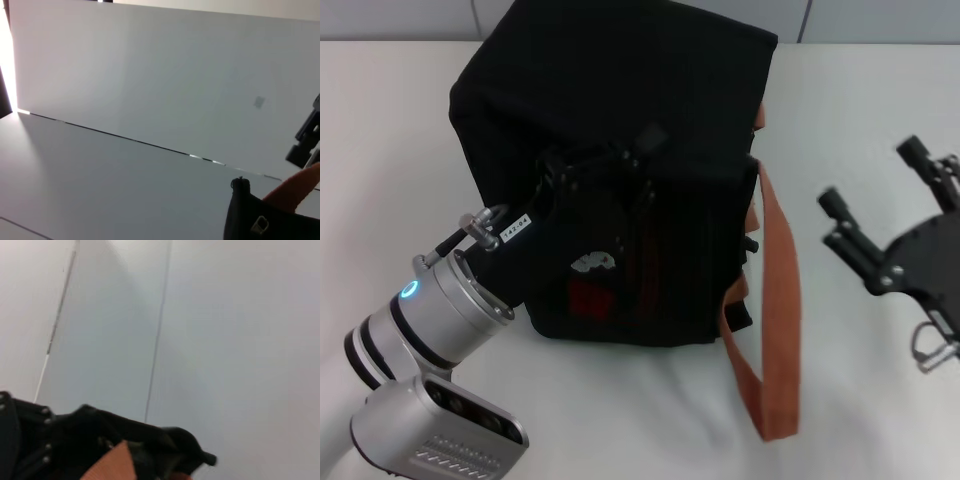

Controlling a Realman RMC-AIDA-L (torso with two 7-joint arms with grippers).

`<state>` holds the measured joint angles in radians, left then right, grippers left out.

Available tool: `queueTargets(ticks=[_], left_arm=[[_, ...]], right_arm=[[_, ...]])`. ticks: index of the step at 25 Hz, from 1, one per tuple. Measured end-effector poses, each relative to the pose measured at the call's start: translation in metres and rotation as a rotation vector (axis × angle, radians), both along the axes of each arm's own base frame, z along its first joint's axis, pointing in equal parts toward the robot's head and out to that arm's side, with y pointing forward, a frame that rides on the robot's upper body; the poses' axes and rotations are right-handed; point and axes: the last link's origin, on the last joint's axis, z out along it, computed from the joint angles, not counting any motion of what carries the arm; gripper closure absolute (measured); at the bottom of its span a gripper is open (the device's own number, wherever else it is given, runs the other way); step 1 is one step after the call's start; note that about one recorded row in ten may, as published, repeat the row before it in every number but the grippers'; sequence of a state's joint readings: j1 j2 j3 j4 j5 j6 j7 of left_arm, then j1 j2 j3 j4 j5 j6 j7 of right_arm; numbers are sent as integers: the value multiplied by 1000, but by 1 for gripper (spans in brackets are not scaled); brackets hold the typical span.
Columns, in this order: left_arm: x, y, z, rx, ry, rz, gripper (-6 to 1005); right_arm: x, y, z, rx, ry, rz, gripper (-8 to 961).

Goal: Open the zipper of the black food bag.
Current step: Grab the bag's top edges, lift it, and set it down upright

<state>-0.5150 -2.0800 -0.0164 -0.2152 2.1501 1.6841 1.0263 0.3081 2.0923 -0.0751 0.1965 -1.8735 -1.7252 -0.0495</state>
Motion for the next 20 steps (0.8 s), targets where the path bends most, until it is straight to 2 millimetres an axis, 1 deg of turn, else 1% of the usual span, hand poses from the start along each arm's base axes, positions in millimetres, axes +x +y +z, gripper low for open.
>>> queueTargets(ticks=[1, 2, 3, 5, 7, 8, 9, 10, 12, 20], left_arm=[[0, 0, 0, 0, 0, 0, 915], [0, 0, 0, 0, -3, 2, 915], [0, 0, 0, 0, -3, 2, 915], [0, -1, 0, 1, -4, 4, 915], [0, -1, 0, 0, -5, 6, 915], [0, -1, 0, 0, -5, 6, 915], [0, -1, 0, 0, -5, 6, 915], [0, -1, 0, 0, -5, 5, 915], [0, -1, 0, 0, -5, 3, 915], [2, 1, 0, 0, -8, -3, 914]], right_arm=[[0, 0, 0, 0, 0, 0, 119], [-6, 6, -6, 7, -34, 15, 119], [-6, 6, -6, 7, -34, 15, 119], [-10, 10, -12, 22, -71, 9, 118], [-16, 20, -20, 35, -122, 1, 118], [-16, 20, -20, 35, -122, 1, 118], [-19, 26, -23, 23, -139, 3, 118], [-19, 26, -23, 23, -139, 3, 118], [-22, 33, -27, 3, -155, 2, 118], [-27, 40, -31, -11, -168, 8, 119]])
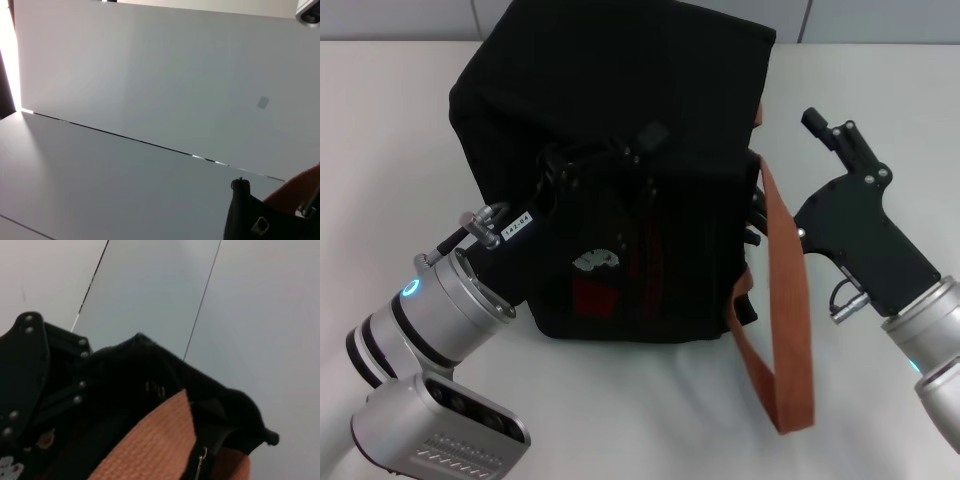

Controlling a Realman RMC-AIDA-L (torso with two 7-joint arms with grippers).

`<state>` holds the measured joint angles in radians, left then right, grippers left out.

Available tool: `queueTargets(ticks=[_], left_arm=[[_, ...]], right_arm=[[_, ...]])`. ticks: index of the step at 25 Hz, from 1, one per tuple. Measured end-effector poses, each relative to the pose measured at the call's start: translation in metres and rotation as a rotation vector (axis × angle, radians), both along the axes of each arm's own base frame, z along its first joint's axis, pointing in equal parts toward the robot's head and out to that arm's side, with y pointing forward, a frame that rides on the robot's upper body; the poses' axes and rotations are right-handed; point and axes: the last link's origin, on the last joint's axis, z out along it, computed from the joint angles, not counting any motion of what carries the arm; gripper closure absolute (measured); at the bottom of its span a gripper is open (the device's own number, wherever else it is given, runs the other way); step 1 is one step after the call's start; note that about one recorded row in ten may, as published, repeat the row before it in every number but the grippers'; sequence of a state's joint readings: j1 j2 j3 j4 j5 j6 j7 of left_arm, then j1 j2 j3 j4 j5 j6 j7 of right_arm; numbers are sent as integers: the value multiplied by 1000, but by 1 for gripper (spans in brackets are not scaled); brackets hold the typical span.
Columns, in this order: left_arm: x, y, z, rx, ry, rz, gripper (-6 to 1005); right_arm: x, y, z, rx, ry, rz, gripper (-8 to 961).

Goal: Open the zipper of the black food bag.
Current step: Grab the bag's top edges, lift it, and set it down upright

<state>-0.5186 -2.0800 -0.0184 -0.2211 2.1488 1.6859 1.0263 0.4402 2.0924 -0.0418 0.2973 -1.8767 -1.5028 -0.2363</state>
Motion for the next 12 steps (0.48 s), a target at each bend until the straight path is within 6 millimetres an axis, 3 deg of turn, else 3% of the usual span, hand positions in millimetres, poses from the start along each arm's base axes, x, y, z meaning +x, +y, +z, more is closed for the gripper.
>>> queueTargets(ticks=[12], left_arm=[[1, -2, -1, -8, -8, 0, 915]], right_arm=[[-12, 5, -2, 61, -30, 26, 119]])
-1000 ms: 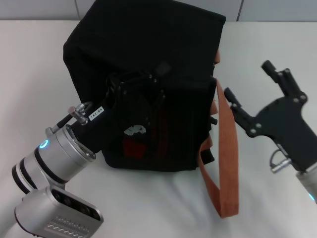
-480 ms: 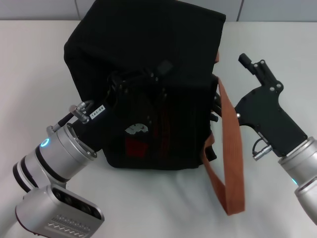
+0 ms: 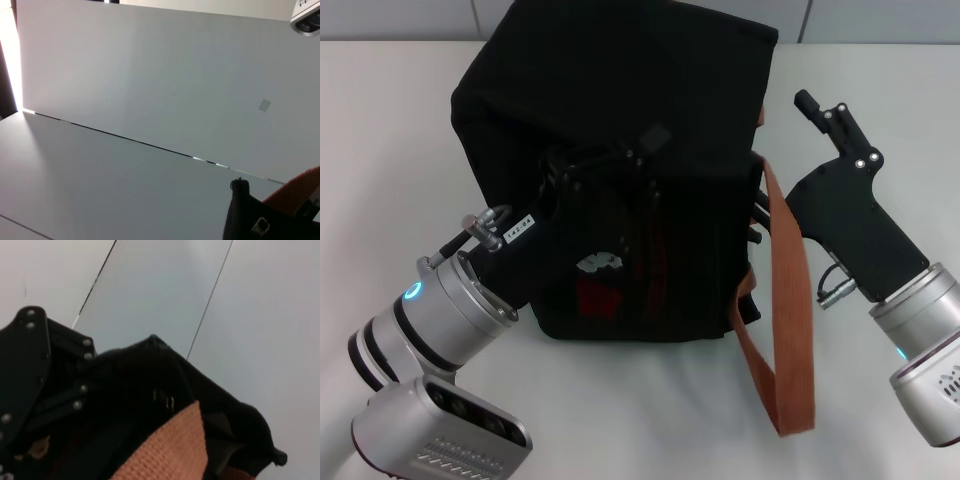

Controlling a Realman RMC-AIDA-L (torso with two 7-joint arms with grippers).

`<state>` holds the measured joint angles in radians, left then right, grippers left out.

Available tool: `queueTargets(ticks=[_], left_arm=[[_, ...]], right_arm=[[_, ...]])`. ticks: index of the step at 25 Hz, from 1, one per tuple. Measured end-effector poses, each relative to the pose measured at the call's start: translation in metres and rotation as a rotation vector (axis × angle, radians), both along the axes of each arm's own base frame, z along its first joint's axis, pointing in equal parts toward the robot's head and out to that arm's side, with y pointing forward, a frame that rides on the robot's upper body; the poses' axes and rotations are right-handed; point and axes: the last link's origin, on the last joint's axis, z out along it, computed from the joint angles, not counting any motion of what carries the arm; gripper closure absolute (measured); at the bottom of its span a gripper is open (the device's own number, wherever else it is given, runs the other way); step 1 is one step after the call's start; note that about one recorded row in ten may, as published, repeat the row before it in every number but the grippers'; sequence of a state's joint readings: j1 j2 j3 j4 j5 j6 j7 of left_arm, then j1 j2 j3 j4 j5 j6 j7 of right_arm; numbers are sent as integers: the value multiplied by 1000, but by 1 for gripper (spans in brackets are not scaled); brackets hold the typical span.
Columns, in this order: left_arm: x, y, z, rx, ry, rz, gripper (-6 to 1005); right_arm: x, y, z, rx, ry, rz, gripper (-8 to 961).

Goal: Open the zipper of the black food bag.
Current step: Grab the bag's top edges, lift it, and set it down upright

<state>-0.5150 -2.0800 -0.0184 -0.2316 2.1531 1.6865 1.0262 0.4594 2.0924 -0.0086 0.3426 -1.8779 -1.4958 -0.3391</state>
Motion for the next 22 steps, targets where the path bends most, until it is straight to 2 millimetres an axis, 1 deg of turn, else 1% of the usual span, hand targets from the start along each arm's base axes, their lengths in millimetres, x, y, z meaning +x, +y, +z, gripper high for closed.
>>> queueTargets(ticks=[4, 11, 16, 22], left_arm=[[0, 0, 0, 1, -2, 0, 915], [0, 0, 0, 0, -1, -1, 914], [2, 1, 0, -2, 0, -6, 914], [2, 1, 0, -3, 0, -7, 915]], right_arm=[[-4, -5, -2, -12, 32, 2, 119], [-3, -11, -4, -31, 51, -4, 119], [-5, -6, -6, -73, 71, -11, 119], [-6, -1, -7, -77, 58, -19, 118]])
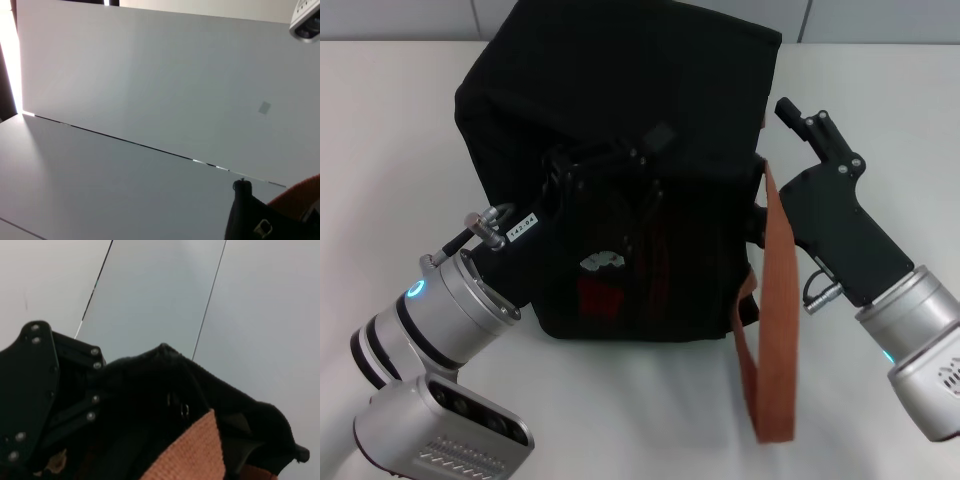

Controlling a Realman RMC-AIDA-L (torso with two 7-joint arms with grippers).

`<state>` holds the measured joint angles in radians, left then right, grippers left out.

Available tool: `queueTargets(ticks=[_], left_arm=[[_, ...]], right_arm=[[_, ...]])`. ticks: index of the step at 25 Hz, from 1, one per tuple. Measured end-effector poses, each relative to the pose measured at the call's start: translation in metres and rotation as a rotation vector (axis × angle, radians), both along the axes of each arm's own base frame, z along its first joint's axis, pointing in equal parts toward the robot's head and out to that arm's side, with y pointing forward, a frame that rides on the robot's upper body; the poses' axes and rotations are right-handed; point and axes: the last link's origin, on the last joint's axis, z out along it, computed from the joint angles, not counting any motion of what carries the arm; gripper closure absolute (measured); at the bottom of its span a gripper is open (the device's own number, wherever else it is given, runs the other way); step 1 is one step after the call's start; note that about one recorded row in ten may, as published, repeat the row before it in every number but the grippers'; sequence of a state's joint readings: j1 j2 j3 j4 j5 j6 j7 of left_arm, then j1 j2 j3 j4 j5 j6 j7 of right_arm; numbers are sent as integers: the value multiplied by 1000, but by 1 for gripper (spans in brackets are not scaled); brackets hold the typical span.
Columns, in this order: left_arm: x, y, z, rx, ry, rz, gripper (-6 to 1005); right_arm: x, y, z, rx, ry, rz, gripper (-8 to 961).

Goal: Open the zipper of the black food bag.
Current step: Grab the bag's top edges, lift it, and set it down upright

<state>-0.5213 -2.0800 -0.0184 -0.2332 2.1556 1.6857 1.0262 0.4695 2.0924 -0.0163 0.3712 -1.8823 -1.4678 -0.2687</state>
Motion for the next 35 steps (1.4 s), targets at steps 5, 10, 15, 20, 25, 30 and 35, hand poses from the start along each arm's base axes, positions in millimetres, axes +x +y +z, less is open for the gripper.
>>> queueTargets(ticks=[5, 10, 15, 20, 25, 30, 35], left_arm=[[0, 0, 0, 0, -1, -1, 915], [0, 0, 0, 0, -1, -1, 914], [0, -1, 0, -2, -1, -2, 914], [0, -1, 0, -2, 1, 0, 915], [1, 0, -1, -4, -2, 0, 915], [2, 0, -1, -5, -6, 0, 914], [2, 0, -1, -5, -6, 0, 914]], right_arm=[[-4, 4, 2, 19, -4, 17, 118], [-6, 6, 4, 47, -10, 22, 118], [-7, -4, 2, 23, 3, 56, 118], [-3, -10, -6, -25, -30, 52, 118], [-6, -8, -7, -13, -54, 70, 118], [-10, -6, -3, 59, -75, 84, 119], [-11, -5, -1, 111, -92, 76, 119]])
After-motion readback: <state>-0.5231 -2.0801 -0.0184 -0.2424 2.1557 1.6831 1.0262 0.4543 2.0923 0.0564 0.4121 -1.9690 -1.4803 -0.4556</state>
